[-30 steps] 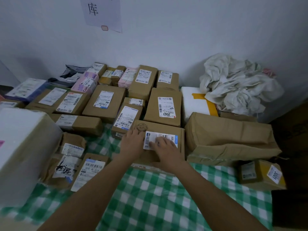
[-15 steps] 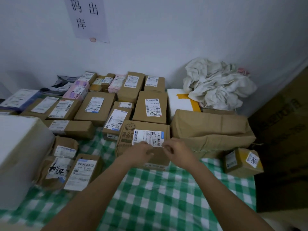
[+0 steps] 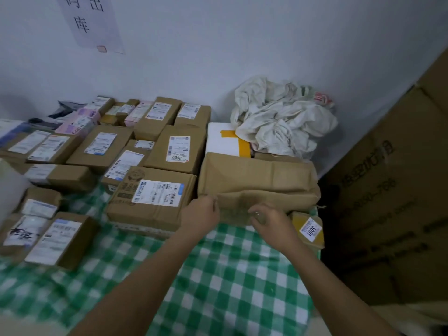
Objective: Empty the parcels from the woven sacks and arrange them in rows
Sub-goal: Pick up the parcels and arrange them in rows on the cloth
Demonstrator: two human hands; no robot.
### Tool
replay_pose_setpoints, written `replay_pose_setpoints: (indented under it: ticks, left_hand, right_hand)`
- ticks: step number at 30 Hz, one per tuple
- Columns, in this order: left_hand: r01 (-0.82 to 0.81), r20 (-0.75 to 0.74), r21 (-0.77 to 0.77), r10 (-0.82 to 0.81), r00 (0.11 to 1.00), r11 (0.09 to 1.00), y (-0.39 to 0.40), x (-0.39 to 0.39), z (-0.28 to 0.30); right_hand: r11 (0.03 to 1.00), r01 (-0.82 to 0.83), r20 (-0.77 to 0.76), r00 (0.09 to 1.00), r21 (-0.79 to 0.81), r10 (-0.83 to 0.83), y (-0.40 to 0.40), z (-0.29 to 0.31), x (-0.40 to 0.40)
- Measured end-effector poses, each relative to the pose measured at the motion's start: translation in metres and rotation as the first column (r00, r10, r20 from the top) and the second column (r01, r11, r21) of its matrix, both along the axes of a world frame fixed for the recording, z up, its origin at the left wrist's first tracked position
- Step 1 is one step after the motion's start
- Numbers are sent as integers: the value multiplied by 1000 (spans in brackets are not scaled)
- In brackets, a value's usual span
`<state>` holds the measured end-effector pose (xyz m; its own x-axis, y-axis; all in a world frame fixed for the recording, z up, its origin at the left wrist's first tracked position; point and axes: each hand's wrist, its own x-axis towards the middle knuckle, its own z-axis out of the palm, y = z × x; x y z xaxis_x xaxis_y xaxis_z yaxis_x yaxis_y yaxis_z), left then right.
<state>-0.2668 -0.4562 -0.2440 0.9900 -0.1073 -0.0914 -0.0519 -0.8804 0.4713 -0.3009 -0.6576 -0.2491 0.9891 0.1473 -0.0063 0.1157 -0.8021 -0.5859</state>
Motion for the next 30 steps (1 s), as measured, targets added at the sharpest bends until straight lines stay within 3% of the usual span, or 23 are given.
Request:
replay_pose_setpoints:
  ticks: [8,11,16,25,30]
  left_hand:
    - [10,-89,-30,-13,996,999,-52,-21,-28]
    - [8,-109,-24,-10,994,1000,-62,-25,-31]
    - [27,-160,17,-23,987,999,-69,-25,-35]
    - [54,-241,-74,-70,968,996,-78,-23,-52]
    - [40,-370,-176,-103,923,984,-73,-19,-51]
  right_hand:
    - [937,299,10,953,-180,-302,-63,-37,-9]
    - [859,440,-69,879,-262,-471,-72,-42,-8]
    - [793,487,-199,791,-366,-578,-80,-55,-2]
    - [865,412,-273,830,-285,-486,-83,-48,-9]
    - [962,263,-256,927,-77,-274,-71,-30,-21]
